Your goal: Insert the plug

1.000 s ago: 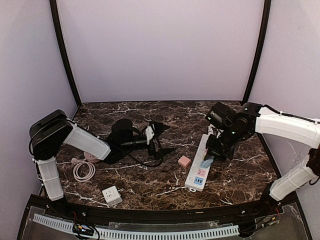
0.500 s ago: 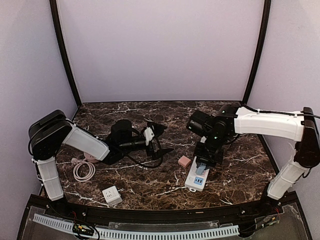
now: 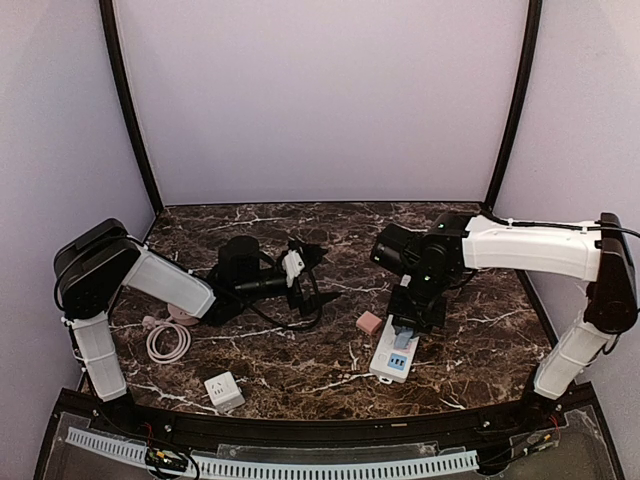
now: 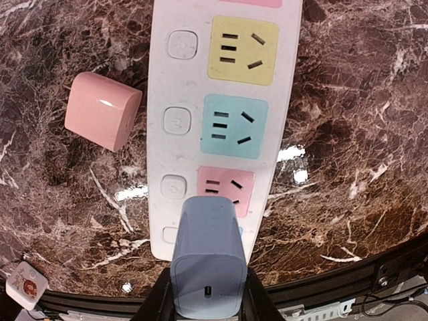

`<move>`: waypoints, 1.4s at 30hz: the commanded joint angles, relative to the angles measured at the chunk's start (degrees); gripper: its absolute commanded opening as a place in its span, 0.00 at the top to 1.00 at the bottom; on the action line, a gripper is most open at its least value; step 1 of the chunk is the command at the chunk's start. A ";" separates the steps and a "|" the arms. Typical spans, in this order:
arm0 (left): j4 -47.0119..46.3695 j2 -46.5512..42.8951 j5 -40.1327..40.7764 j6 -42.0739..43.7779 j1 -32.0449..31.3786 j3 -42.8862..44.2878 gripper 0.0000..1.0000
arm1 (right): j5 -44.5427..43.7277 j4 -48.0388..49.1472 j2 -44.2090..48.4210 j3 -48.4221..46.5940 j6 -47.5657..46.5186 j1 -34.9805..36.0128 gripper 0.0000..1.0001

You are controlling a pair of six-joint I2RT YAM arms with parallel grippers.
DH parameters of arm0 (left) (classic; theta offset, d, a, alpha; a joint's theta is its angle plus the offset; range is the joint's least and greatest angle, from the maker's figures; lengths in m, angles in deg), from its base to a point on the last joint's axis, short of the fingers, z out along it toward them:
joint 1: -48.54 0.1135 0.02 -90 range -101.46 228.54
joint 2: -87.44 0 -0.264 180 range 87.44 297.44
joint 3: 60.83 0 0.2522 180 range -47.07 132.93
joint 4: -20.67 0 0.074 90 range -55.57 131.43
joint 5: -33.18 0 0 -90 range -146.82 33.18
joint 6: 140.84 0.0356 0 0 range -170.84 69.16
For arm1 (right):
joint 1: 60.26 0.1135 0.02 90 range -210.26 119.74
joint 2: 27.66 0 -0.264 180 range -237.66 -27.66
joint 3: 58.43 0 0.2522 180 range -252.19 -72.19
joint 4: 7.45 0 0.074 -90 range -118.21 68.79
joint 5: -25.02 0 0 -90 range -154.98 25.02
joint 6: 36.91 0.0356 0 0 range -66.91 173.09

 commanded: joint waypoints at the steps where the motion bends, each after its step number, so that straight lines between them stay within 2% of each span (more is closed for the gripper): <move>1: 0.64 -2.27 -0.46 0.32 0.00 -0.77 0.01 | -2.34 -0.32 -1.02 -0.44 -0.86 0.38 1.00; 29: 0.63 -1.06 -1.08 0.01 0.12 -0.11 0.01 | -3.94 0.10 -1.96 1.32 -2.11 0.12 1.00; 36: 0.63 -0.83 -1.10 -0.01 0.15 0.11 0.01 | -1.33 4.15 -0.20 5.26 -0.79 0.21 1.00; 42: 0.63 -0.83 -1.12 -0.03 0.16 0.11 0.01 | -2.82 2.39 -2.44 3.43 -1.96 0.21 1.00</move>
